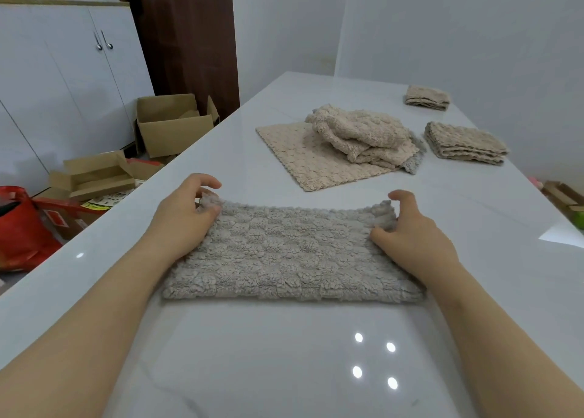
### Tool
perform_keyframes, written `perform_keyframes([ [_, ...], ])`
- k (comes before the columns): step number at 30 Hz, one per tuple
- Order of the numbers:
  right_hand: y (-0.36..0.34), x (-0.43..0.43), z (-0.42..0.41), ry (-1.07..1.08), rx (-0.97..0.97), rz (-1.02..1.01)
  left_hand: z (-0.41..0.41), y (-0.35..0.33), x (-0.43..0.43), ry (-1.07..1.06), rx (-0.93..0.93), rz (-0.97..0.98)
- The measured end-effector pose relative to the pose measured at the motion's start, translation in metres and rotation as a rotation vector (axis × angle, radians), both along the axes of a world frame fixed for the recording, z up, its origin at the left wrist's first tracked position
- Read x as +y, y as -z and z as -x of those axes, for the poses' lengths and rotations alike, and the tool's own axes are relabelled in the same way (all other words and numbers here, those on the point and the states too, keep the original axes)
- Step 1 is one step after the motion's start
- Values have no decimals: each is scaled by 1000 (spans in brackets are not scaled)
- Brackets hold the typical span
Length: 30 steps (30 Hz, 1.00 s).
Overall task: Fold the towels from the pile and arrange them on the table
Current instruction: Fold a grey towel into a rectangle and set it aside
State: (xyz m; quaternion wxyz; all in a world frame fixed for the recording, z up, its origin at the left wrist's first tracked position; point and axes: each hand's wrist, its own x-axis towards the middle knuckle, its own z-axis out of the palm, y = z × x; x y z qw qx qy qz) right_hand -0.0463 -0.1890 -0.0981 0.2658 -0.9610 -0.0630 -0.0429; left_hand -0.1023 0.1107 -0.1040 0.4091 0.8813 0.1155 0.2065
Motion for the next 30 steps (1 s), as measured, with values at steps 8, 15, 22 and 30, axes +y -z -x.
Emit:
perform_keyframes([
  [8, -2, 0, -1, -61, -197, -286, 3, -10, -10, -134, -119, -87],
  [15, -10, -10, -5, -7, 150, -27, 25, 0, -62, 391, 131, -479],
  [22, -7, -11, -7, -66, 8, -240, 19, 9, -57, 375, 298, -716],
  [30, -14, -20, -6, -33, 310, -301, 21, 13, -70, 333, 395, -803],
])
